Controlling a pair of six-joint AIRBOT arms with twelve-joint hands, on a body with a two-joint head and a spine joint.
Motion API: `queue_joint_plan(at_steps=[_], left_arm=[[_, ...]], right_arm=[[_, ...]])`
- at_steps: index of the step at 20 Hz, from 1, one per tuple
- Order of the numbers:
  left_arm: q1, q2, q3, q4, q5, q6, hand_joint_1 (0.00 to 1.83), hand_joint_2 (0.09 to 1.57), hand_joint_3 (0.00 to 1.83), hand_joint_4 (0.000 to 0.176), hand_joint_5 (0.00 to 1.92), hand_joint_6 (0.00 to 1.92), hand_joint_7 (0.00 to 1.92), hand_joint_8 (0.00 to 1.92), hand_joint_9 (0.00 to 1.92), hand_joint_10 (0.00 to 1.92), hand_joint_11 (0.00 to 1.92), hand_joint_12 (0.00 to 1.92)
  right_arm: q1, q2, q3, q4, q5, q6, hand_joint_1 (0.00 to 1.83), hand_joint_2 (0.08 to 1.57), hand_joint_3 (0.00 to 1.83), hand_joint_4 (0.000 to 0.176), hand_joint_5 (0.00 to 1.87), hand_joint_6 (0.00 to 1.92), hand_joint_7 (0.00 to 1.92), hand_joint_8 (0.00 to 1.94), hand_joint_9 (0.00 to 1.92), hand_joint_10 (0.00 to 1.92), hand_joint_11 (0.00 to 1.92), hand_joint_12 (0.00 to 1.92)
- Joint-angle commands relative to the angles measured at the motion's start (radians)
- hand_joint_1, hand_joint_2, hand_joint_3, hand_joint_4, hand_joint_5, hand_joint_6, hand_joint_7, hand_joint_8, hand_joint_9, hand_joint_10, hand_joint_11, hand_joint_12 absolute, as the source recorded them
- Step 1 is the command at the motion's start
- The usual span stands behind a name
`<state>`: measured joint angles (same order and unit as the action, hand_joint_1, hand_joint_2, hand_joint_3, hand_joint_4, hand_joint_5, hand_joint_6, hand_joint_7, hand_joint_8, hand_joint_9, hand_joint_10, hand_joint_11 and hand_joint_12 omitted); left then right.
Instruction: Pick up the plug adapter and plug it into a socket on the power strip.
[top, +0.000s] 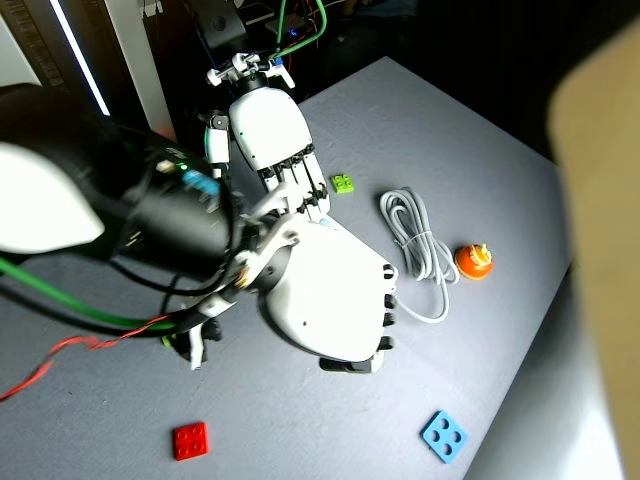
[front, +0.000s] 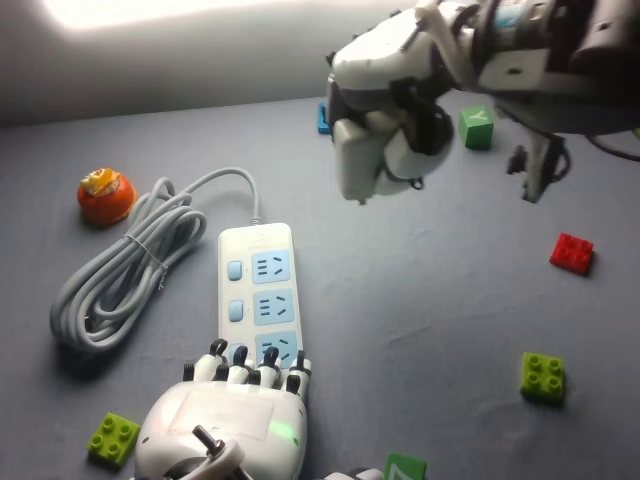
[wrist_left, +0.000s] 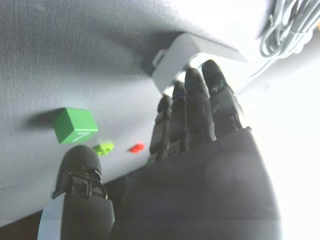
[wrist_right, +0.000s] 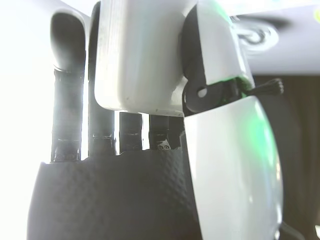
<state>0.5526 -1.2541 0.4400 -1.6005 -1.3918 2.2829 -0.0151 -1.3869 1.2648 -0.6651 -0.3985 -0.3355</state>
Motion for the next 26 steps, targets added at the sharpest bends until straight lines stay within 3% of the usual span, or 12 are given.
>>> queue_joint_plan(at_steps=[1, 2, 3, 5, 11, 13, 14, 16, 18, 22, 23, 26], left_arm=[[0.003, 0.009, -0.004, 0.038, -0.048, 0.003, 0.03, 1.24, 0.0, 0.0, 0.12, 0.0, 0.14, 0.0, 0.15, 0.01, 0.0, 0.43], [0.003, 0.009, -0.004, 0.038, -0.047, 0.003, 0.03, 1.24, 0.0, 0.0, 0.13, 0.0, 0.15, 0.0, 0.16, 0.0, 0.0, 0.45], [0.003, 0.009, -0.005, 0.038, -0.047, 0.003, 0.01, 1.24, 0.0, 0.0, 0.13, 0.0, 0.15, 0.0, 0.15, 0.0, 0.0, 0.46], [0.003, 0.009, -0.006, 0.038, -0.047, 0.003, 0.0, 1.24, 0.0, 0.0, 0.11, 0.01, 0.13, 0.01, 0.12, 0.01, 0.0, 0.35], [0.005, 0.009, -0.007, 0.038, -0.047, 0.003, 0.0, 1.24, 0.0, 0.0, 0.11, 0.0, 0.11, 0.0, 0.09, 0.0, 0.0, 0.26], [0.007, 0.009, -0.007, 0.038, -0.047, 0.003, 0.0, 1.24, 0.0, 0.0, 0.09, 0.0, 0.09, 0.0, 0.08, 0.0, 0.0, 0.25], [0.007, 0.009, -0.007, 0.038, -0.047, 0.003, 0.0, 1.25, 0.0, 0.0, 0.07, 0.0, 0.07, 0.0, 0.06, 0.0, 0.0, 0.19], [0.007, 0.009, -0.007, 0.038, -0.047, 0.003, 0.01, 1.25, 0.0, 0.0, 0.08, 0.0, 0.07, 0.0, 0.06, 0.0, 0.0, 0.18], [0.008, 0.009, -0.007, 0.038, -0.047, 0.003, 0.01, 1.25, 0.0, 0.0, 0.07, 0.0, 0.06, 0.0, 0.06, 0.0, 0.0, 0.19], [0.009, 0.009, -0.009, 0.038, -0.047, 0.003, 0.0, 1.25, 0.0, 0.0, 0.05, 0.0, 0.05, 0.0, 0.04, 0.0, 0.0, 0.13], [0.01, 0.009, -0.01, 0.038, -0.047, 0.003, 0.0, 1.25, 0.0, 0.0, 0.09, 0.0, 0.08, 0.0, 0.07, 0.0, 0.0, 0.22], [0.011, 0.009, -0.01, 0.038, -0.047, 0.003, 0.0, 1.24, 0.0, 0.0, 0.1, 0.0, 0.09, 0.0, 0.07, 0.0, 0.0, 0.22]], right_arm=[[0.02, -0.005, -0.001, -0.045, 0.059, 0.039, 1.24, 1.14, 0.0, 0.0, 0.9, 0.97, 1.0, 1.13, 0.89, 1.05, 0.72, 1.48], [0.018, -0.021, -0.001, -0.078, 0.041, 0.096, 1.24, 1.13, 0.0, 0.0, 0.92, 0.94, 1.02, 1.09, 0.91, 1.03, 0.72, 1.47], [0.015, -0.036, -0.001, -0.127, 0.017, 0.16, 1.35, 1.13, 0.0, 0.0, 0.9, 0.9, 0.99, 1.04, 0.86, 1.32, 0.72, 1.48], [0.012, -0.068, -0.001, -0.23, -0.021, 0.262, 1.24, 1.14, 0.0, 0.0, 0.89, 0.97, 1.0, 1.14, 0.87, 1.1, 0.72, 1.51], [0.004, -0.138, -0.006, -0.305, -0.075, 0.387, 1.23, 1.14, 0.0, 0.0, 0.88, 1.0, 0.99, 1.15, 0.87, 1.05, 0.69, 1.52], [0.002, -0.162, -0.007, -0.305, -0.088, 0.391, 1.24, 1.14, 0.0, 0.0, 0.88, 0.99, 1.0, 1.13, 0.89, 1.05, 0.71, 1.5], [0.001, -0.169, -0.007, -0.305, -0.091, 0.392, 1.34, 1.16, 0.01, 0.0, 0.82, 1.01, 0.93, 1.14, 0.82, 1.37, 0.69, 1.52], [-0.005, -0.184, -0.007, -0.305, -0.104, 0.403, 1.24, 1.14, 0.0, 0.0, 0.88, 0.99, 0.99, 1.16, 0.86, 1.11, 0.69, 1.53], [-0.013, -0.195, -0.007, -0.307, -0.103, 0.406, 1.23, 1.16, 0.0, 0.0, 0.85, 1.03, 0.96, 1.21, 0.83, 1.1, 0.67, 1.55], [-0.027, -0.206, -0.007, -0.384, -0.103, 0.421, 1.37, 1.14, 0.0, 0.0, 0.87, 0.93, 0.97, 1.08, 0.86, 1.39, 0.68, 1.54], [-0.03, -0.208, -0.007, -0.405, -0.102, 0.429, 1.26, 1.15, 0.0, 0.0, 0.86, 0.99, 0.98, 1.16, 0.84, 1.19, 0.69, 1.51], [-0.037, -0.214, -0.005, -0.421, -0.097, 0.429, 1.23, 1.16, 0.0, 0.0, 0.86, 1.02, 0.96, 1.21, 0.85, 1.09, 0.68, 1.54]])
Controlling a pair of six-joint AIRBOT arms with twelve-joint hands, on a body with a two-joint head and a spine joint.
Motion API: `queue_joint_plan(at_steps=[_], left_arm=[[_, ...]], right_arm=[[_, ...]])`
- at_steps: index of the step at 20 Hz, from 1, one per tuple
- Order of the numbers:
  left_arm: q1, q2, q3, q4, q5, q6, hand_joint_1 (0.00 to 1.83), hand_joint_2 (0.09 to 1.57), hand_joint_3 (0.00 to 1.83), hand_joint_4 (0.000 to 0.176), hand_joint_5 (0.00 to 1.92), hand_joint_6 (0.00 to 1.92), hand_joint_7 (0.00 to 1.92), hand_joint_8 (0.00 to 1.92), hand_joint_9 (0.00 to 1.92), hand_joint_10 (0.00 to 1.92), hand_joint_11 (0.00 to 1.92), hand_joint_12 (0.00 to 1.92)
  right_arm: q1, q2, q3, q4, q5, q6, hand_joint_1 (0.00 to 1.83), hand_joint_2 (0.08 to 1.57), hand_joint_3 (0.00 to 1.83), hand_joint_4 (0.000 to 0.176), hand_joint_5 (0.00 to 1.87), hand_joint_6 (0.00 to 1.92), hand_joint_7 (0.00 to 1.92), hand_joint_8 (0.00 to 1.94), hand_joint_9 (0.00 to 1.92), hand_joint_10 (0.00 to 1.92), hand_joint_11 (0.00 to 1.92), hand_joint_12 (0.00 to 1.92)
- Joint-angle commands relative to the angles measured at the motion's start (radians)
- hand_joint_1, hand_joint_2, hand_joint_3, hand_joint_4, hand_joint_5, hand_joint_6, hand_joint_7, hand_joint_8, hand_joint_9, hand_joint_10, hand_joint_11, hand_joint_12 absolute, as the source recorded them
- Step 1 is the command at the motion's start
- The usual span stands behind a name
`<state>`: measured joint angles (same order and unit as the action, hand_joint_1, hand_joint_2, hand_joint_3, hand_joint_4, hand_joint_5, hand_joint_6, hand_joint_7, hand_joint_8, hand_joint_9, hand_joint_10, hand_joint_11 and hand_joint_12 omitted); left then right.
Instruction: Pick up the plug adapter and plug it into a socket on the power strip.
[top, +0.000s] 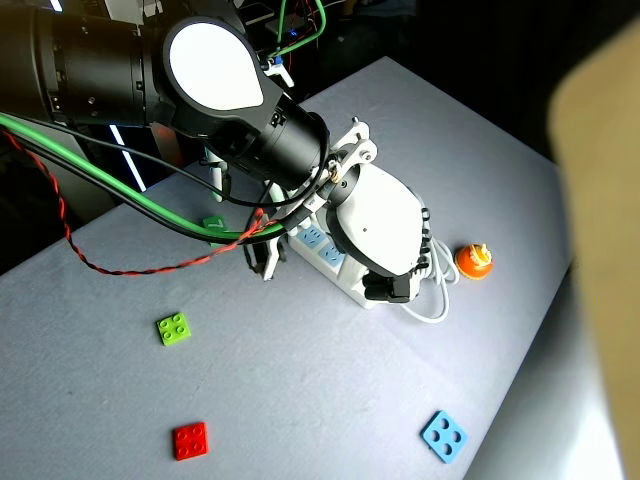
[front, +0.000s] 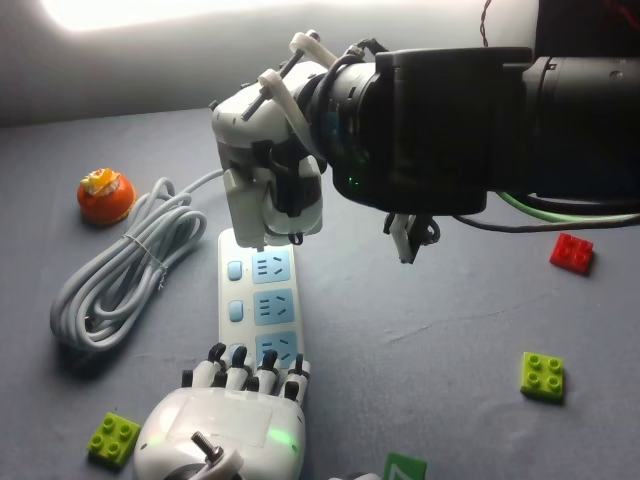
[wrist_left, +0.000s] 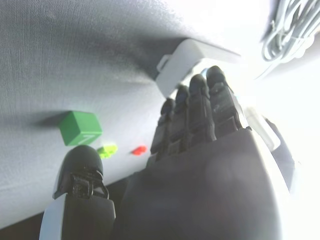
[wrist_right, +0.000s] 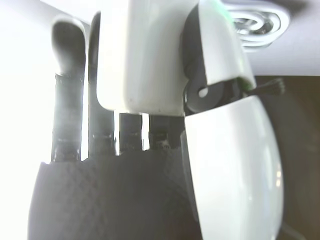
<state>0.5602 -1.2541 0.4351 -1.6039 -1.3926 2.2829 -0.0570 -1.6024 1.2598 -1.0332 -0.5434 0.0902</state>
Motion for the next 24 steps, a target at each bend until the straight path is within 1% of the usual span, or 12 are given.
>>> queue_joint_plan(at_steps=[1, 2, 4, 5, 7, 18, 19, 20, 21, 22, 23, 24], left_arm=[[0.004, 0.009, -0.005, 0.042, -0.046, 0.003, 0.0, 1.24, 0.0, 0.0, 0.1, 0.0, 0.1, 0.0, 0.08, 0.0, 0.0, 0.26], [0.004, 0.009, -0.005, 0.042, -0.046, 0.003, 0.0, 1.24, 0.0, 0.0, 0.11, 0.0, 0.11, 0.0, 0.1, 0.0, 0.0, 0.28], [0.004, 0.009, -0.006, 0.042, -0.046, 0.003, 0.0, 1.24, 0.0, 0.0, 0.12, 0.01, 0.12, 0.01, 0.1, 0.0, 0.0, 0.28], [0.004, 0.009, -0.007, 0.042, -0.046, 0.003, 0.0, 1.25, 0.0, 0.0, 0.08, 0.0, 0.07, 0.0, 0.05, 0.0, 0.0, 0.16], [0.004, 0.009, -0.009, 0.042, -0.046, 0.003, 0.0, 1.24, 0.0, 0.0, 0.07, 0.0, 0.07, 0.0, 0.05, 0.0, 0.0, 0.16], [0.007, 0.009, -0.011, 0.042, -0.046, 0.003, 0.01, 1.24, 0.0, 0.0, 0.12, 0.0, 0.11, 0.0, 0.11, 0.0, 0.0, 0.33], [0.007, 0.009, -0.011, 0.042, -0.046, 0.003, 0.0, 1.24, 0.0, 0.0, 0.12, 0.0, 0.12, 0.0, 0.12, 0.0, 0.0, 0.33], [0.007, 0.009, -0.011, 0.042, -0.046, 0.003, 0.0, 1.24, 0.0, 0.0, 0.12, 0.0, 0.12, 0.0, 0.12, 0.0, 0.0, 0.32], [0.007, 0.009, -0.011, 0.042, -0.046, 0.003, 0.0, 1.24, 0.0, 0.0, 0.12, 0.0, 0.11, 0.0, 0.11, 0.0, 0.0, 0.31], [0.007, 0.009, -0.012, 0.042, -0.046, 0.003, 0.01, 1.25, 0.0, 0.0, 0.1, 0.0, 0.1, 0.0, 0.09, 0.0, 0.0, 0.27], [0.007, 0.009, -0.013, 0.042, -0.046, 0.003, 0.0, 1.24, 0.0, 0.0, 0.11, 0.0, 0.11, 0.0, 0.09, 0.0, 0.0, 0.3], [0.007, 0.009, -0.013, 0.042, -0.046, 0.003, 0.0, 1.25, 0.0, 0.0, 0.08, 0.0, 0.08, 0.0, 0.06, 0.0, 0.0, 0.23]], right_arm=[[0.002, 0.0, 0.0, -0.053, 0.047, 0.003, 1.23, 1.16, 0.0, 0.0, 0.84, 1.04, 0.96, 1.22, 0.85, 1.09, 0.68, 1.54], [-0.002, -0.005, 0.004, -0.054, 0.046, 0.002, 1.24, 1.14, 0.0, 0.0, 0.89, 0.98, 1.0, 1.15, 0.89, 1.04, 0.7, 1.49], [-0.006, -0.008, 0.008, -0.054, 0.049, 0.002, 1.24, 1.14, 0.0, 0.0, 0.88, 0.98, 0.99, 1.16, 0.88, 1.04, 0.7, 1.49], [-0.008, -0.012, 0.013, -0.054, 0.049, 0.003, 1.23, 1.15, 0.0, 0.0, 0.87, 1.01, 0.99, 1.16, 0.89, 1.04, 0.71, 1.49], [-0.01, -0.018, 0.019, -0.054, 0.049, 0.003, 1.23, 1.15, 0.0, 0.0, 0.86, 1.01, 0.99, 1.16, 0.88, 1.04, 0.71, 1.49], [-0.041, -0.031, 0.052, -0.054, 0.049, -0.003, 1.23, 1.14, 0.0, 0.0, 0.89, 0.96, 0.98, 1.18, 0.87, 1.07, 0.69, 1.51], [-0.041, -0.031, 0.052, -0.053, 0.049, -0.002, 1.23, 1.15, 0.0, 0.0, 0.86, 1.02, 0.98, 1.18, 0.87, 1.05, 0.69, 1.49], [-0.041, -0.031, 0.052, -0.053, 0.049, -0.002, 1.34, 1.15, 0.0, 0.0, 0.84, 0.99, 0.95, 1.11, 0.84, 1.33, 0.7, 1.49], [-0.041, -0.031, 0.053, -0.053, 0.049, -0.001, 1.36, 1.16, 0.0, 0.0, 0.81, 1.02, 0.92, 1.12, 0.83, 1.4, 0.7, 1.49], [-0.041, -0.033, 0.054, -0.053, 0.05, -0.001, 1.25, 1.16, 0.0, 0.0, 0.84, 1.04, 0.94, 1.21, 0.8, 1.22, 0.67, 1.52], [-0.041, -0.035, 0.055, -0.053, 0.05, -0.001, 1.23, 1.17, 0.0, 0.0, 0.83, 1.06, 0.94, 1.23, 0.81, 1.16, 0.66, 1.54], [-0.041, -0.036, 0.057, -0.053, 0.05, -0.001, 1.22, 1.16, 0.0, 0.0, 0.85, 1.04, 0.95, 1.22, 0.82, 1.14, 0.67, 1.54]])
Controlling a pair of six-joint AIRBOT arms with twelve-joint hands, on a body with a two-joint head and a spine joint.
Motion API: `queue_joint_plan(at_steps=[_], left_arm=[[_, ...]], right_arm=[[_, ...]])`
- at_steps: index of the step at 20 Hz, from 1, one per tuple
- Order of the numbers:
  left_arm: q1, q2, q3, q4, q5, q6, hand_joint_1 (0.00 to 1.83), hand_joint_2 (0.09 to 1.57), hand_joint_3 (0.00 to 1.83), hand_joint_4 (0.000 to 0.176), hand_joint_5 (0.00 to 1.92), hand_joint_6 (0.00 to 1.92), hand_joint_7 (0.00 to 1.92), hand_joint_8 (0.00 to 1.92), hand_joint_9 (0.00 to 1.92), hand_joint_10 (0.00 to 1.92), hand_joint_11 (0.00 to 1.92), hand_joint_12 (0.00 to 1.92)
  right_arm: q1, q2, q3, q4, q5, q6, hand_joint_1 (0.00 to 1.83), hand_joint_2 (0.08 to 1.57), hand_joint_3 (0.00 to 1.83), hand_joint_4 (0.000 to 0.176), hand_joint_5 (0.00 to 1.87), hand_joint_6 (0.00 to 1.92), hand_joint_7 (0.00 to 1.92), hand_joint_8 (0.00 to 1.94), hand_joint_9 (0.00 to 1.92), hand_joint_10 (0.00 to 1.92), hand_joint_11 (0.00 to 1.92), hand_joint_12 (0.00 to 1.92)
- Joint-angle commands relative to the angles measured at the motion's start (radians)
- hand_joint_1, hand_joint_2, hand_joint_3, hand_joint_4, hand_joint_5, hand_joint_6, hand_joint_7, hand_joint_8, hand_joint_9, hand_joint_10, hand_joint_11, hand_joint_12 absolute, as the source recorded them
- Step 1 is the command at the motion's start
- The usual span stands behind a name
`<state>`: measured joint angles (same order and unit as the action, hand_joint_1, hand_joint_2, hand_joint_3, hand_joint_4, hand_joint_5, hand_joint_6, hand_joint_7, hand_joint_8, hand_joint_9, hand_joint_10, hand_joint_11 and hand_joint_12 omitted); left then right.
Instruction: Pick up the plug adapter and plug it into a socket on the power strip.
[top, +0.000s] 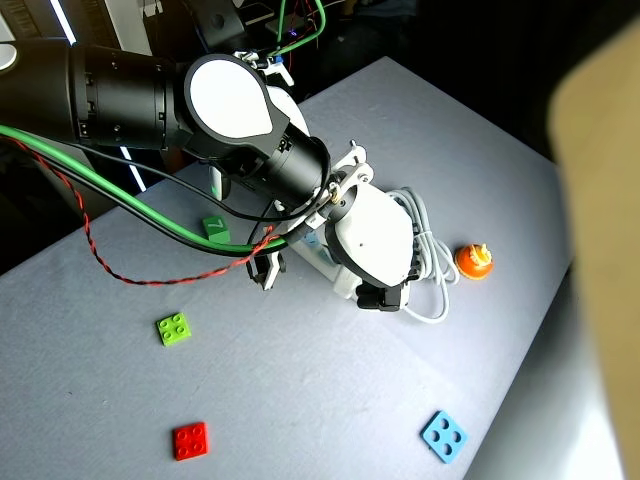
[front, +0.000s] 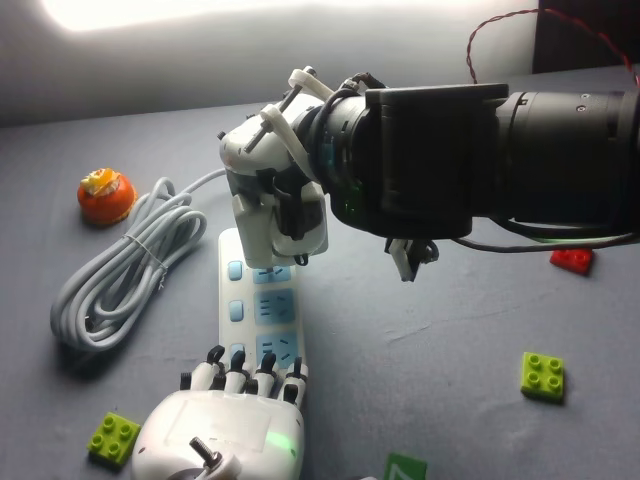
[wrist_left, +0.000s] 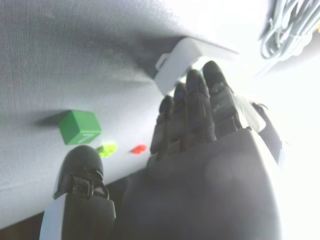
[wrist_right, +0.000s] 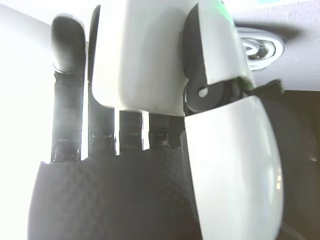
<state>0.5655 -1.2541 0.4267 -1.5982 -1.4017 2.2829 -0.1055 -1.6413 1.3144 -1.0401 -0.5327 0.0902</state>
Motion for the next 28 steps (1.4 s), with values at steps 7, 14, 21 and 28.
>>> queue_joint_plan(at_steps=[7, 14, 21, 28], left_arm=[[0.001, 0.011, -0.008, 0.036, -0.037, 0.003, 0.0, 1.26, 0.0, 0.0, 0.09, 0.0, 0.1, 0.0, 0.09, 0.0, 0.0, 0.2], [0.005, 0.011, -0.01, 0.036, -0.037, 0.003, 0.01, 1.25, 0.0, 0.0, 0.12, 0.0, 0.13, 0.0, 0.11, 0.0, 0.0, 0.31], [0.002, 0.011, -0.012, 0.036, -0.037, 0.003, 0.0, 1.25, 0.0, 0.0, 0.12, 0.0, 0.12, 0.0, 0.11, 0.0, 0.0, 0.32], [0.008, 0.011, -0.015, 0.036, -0.037, 0.003, 0.0, 1.25, 0.0, 0.0, 0.09, 0.0, 0.1, 0.0, 0.09, 0.0, 0.0, 0.23]], right_arm=[[0.004, -0.007, 0.011, -0.047, 0.037, -0.002, 1.23, 1.14, 0.0, 0.0, 0.9, 0.98, 0.97, 1.18, 0.84, 1.1, 0.69, 1.52], [-0.002, -0.016, 0.024, -0.047, 0.041, -0.007, 1.22, 1.16, 0.0, 0.0, 0.87, 1.01, 0.94, 1.23, 0.82, 1.13, 0.68, 1.53], [-0.001, -0.022, 0.038, -0.047, 0.048, -0.011, 1.22, 1.17, 0.0, 0.0, 0.81, 1.1, 0.94, 1.23, 0.84, 1.1, 0.68, 1.53], [-0.002, -0.04, 0.038, -0.047, 0.038, -0.012, 1.22, 1.16, 0.0, 0.0, 0.84, 1.05, 0.96, 1.21, 0.86, 1.06, 0.68, 1.52]])
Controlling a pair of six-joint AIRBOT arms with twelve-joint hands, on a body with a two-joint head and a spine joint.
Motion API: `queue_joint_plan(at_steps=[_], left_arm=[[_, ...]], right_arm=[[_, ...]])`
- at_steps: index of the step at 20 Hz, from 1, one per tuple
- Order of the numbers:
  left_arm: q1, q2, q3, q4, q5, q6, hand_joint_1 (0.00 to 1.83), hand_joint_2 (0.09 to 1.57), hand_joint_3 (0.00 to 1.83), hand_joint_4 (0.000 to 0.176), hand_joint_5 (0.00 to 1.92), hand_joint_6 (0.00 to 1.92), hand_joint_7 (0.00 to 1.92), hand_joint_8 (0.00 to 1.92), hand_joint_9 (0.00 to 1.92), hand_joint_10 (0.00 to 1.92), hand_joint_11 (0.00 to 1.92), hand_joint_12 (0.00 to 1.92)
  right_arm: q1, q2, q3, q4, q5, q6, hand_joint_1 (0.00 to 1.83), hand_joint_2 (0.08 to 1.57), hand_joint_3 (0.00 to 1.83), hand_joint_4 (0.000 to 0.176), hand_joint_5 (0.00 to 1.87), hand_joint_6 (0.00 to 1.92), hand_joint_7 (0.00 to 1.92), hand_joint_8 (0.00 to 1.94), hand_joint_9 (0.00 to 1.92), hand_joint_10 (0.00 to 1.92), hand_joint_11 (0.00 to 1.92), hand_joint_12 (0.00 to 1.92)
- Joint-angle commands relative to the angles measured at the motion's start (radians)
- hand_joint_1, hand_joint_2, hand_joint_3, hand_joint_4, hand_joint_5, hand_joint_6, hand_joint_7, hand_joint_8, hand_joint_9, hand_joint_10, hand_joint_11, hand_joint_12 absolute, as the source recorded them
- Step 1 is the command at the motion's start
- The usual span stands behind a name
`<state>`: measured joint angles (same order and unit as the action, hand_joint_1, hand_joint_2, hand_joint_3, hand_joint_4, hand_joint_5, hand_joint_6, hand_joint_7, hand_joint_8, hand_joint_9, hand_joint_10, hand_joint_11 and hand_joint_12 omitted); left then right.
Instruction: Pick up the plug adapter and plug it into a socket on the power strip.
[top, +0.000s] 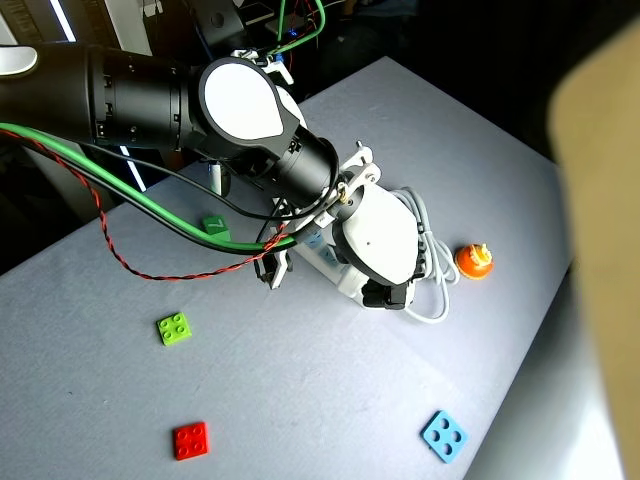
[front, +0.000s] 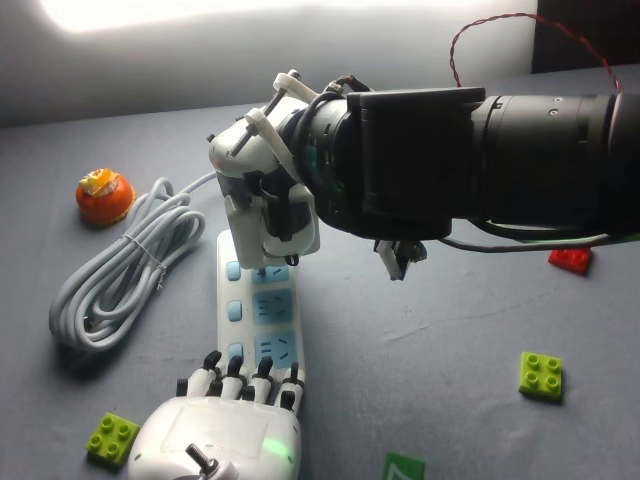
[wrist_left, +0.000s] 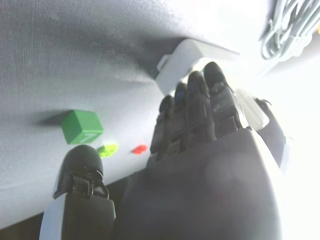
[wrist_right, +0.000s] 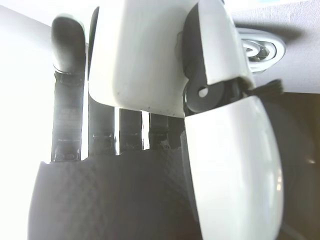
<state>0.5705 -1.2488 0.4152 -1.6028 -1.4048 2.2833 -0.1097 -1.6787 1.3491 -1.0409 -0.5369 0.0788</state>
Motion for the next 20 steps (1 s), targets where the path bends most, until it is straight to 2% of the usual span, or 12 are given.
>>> queue_joint_plan(at_steps=[1, 3, 5, 7, 9, 11, 16, 17, 20], left_arm=[[0.003, 0.005, -0.004, 0.041, -0.036, 0.003, 0.0, 1.26, 0.0, 0.0, 0.08, 0.0, 0.08, 0.0, 0.07, 0.0, 0.0, 0.19], [0.003, 0.006, -0.005, 0.041, -0.037, 0.003, 0.0, 1.26, 0.0, 0.0, 0.08, 0.0, 0.08, 0.0, 0.07, 0.0, 0.0, 0.15], [0.003, 0.006, -0.007, 0.041, -0.037, 0.003, 0.0, 1.26, 0.0, 0.0, 0.09, 0.0, 0.1, 0.0, 0.09, 0.0, 0.0, 0.21], [0.005, 0.006, -0.009, 0.041, -0.037, 0.003, 0.0, 1.25, 0.0, 0.0, 0.1, 0.0, 0.12, 0.0, 0.11, 0.0, 0.0, 0.26], [0.006, 0.006, -0.01, 0.041, -0.038, 0.003, 0.0, 1.24, 0.0, 0.0, 0.08, 0.0, 0.11, 0.0, 0.09, 0.0, 0.0, 0.19], [0.006, 0.006, -0.008, 0.041, -0.038, 0.003, 0.0, 1.25, 0.0, 0.0, 0.09, 0.0, 0.11, 0.0, 0.09, 0.0, 0.0, 0.24], [0.006, 0.01, -0.009, 0.041, -0.038, 0.003, 0.0, 1.25, 0.0, 0.0, 0.09, 0.0, 0.1, 0.0, 0.08, 0.0, 0.0, 0.23], [0.006, 0.01, -0.01, 0.041, -0.038, 0.003, 0.0, 1.26, 0.0, 0.0, 0.07, 0.0, 0.08, 0.0, 0.07, 0.0, 0.0, 0.19], [0.005, 0.01, -0.01, 0.041, -0.038, 0.003, 0.02, 1.26, 0.0, 0.0, 0.1, 0.0, 0.11, 0.0, 0.09, 0.0, 0.0, 0.25]], right_arm=[[0.001, -0.004, 0.003, -0.046, 0.04, 0.0, 1.22, 1.16, 0.0, 0.0, 0.85, 1.04, 0.95, 1.22, 0.85, 1.06, 0.67, 1.51], [-0.004, -0.008, 0.0, -0.046, 0.033, 0.001, 1.22, 1.15, 0.0, 0.0, 0.91, 0.98, 0.95, 1.2, 0.84, 1.07, 0.67, 1.52], [-0.009, -0.01, -0.004, -0.046, 0.022, 0.002, 1.21, 1.16, 0.0, 0.0, 0.86, 1.05, 0.94, 1.21, 0.83, 1.09, 0.66, 1.55], [-0.013, -0.012, -0.005, -0.045, 0.009, 0.016, 1.22, 1.14, 0.0, 0.0, 0.89, 1.0, 0.97, 1.16, 0.86, 1.07, 0.69, 1.52], [-0.013, -0.013, -0.004, -0.045, 0.003, 0.025, 1.22, 1.16, 0.0, 0.0, 0.86, 1.04, 0.96, 1.19, 0.86, 1.07, 0.68, 1.52], [-0.012, -0.013, -0.002, -0.046, -0.001, 0.044, 1.23, 1.15, 0.0, 0.0, 0.86, 1.02, 0.99, 1.15, 0.91, 0.99, 0.74, 1.46], [-0.014, -0.014, -0.002, -0.045, -0.001, 0.049, 1.22, 1.16, 0.0, 0.0, 0.85, 1.05, 0.96, 1.19, 0.87, 1.03, 0.69, 1.51], [-0.013, -0.014, -0.002, -0.045, -0.002, 0.049, 1.22, 1.16, 0.0, 0.0, 0.85, 1.04, 0.96, 1.2, 0.85, 1.05, 0.67, 1.52], [-0.01, -0.014, -0.002, -0.045, 0.011, 0.045, 1.23, 1.14, 0.0, 0.0, 0.91, 0.97, 0.97, 1.18, 0.86, 1.06, 0.69, 1.52]])
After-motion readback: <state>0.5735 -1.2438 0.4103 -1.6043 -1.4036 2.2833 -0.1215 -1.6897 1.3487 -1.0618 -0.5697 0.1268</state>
